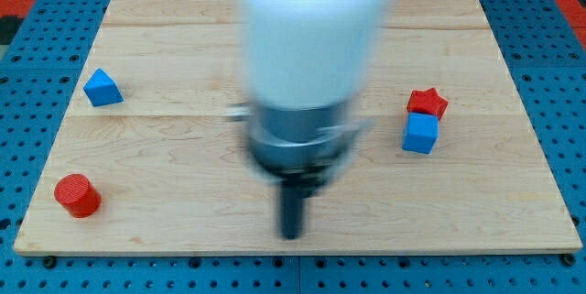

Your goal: Push the red circle into the red star

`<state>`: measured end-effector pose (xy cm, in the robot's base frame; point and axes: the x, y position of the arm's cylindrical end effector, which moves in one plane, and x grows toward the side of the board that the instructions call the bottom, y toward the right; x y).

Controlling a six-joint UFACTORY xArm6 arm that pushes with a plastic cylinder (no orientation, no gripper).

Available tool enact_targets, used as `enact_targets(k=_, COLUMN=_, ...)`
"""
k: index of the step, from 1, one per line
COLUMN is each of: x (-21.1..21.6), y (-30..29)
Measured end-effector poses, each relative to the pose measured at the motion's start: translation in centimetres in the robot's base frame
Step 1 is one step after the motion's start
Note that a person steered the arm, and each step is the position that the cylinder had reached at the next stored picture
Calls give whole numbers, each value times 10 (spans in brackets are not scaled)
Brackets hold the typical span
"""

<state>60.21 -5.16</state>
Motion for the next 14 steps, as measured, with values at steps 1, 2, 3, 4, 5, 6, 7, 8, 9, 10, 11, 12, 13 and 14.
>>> enact_targets(k=1, x=0, y=-147)
enact_targets(k=2, x=0, y=-238)
enact_targets(k=3, x=-3, y=-252)
enact_targets(k=4, x=-4, y=-219)
enact_targets(k=5, x=-32, y=-230)
enact_targets(k=6, x=-53, y=-221)
enact_targets(k=7, x=-54, y=-141)
enact_targets(k=8, x=-46, y=-115)
enact_targets(k=9, x=-33, y=-215)
enact_targets(k=10, x=12, y=-203)
enact_targets(k=11, x=16, y=-183)
enact_targets(k=12, x=11, y=-104)
enact_targets(k=13, x=-5, y=-26)
enact_targets(k=14, x=-47, y=-22)
